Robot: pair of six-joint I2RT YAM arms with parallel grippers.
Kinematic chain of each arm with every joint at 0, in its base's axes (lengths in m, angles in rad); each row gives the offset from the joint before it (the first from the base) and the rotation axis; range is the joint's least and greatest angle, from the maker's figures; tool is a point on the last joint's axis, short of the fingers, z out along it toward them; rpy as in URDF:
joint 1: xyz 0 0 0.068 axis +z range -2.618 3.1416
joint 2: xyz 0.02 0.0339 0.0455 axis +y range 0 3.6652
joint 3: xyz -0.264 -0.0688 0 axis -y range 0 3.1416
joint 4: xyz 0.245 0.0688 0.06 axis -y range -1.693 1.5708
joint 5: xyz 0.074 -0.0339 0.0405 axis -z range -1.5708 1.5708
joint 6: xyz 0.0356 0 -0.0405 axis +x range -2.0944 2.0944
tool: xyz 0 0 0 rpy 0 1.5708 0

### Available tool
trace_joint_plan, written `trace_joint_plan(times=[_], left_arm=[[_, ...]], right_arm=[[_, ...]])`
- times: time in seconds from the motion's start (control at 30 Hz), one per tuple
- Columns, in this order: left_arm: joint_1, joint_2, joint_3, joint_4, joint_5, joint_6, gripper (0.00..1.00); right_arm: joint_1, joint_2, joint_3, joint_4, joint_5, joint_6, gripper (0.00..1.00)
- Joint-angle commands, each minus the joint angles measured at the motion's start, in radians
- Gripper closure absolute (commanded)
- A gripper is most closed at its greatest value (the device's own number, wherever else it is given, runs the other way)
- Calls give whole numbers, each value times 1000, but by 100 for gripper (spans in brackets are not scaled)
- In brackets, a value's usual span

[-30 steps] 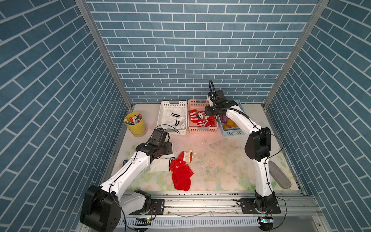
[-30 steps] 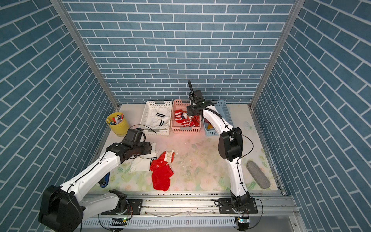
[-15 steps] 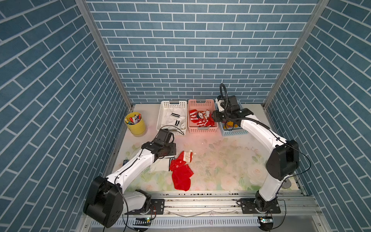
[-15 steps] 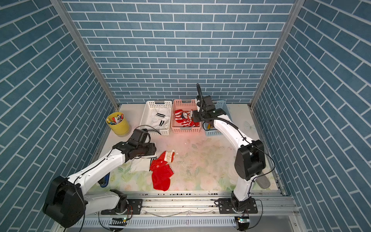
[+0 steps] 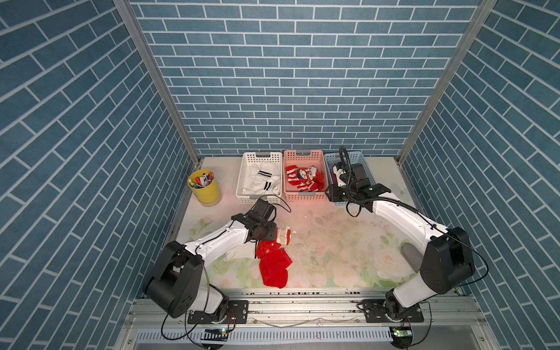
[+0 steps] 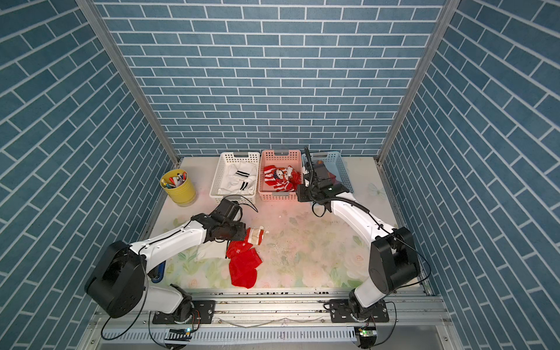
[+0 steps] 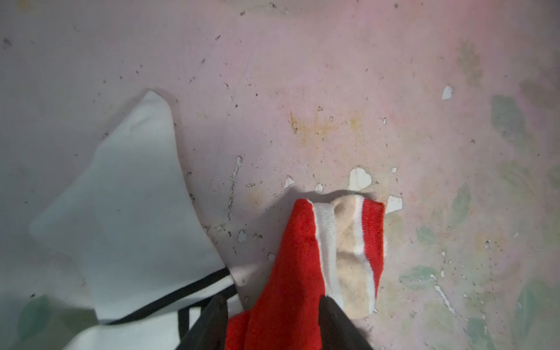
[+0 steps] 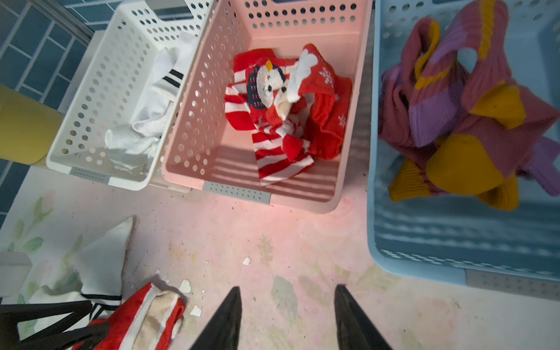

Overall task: Sort the socks into the basket by color
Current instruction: Place the sock in the bin, then pick up the sock at the center of the board.

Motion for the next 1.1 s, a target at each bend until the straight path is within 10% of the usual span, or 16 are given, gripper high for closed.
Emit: trace_joint_plan(times=[0.0,1.07], left_arm=[[-18,29,26,18,-2,0,46],[-55,139,114,-2,28,23,84]], right_arm=[[3,-46,-29,35,0,42,50],[3,-148,-150,60,38,71,50]])
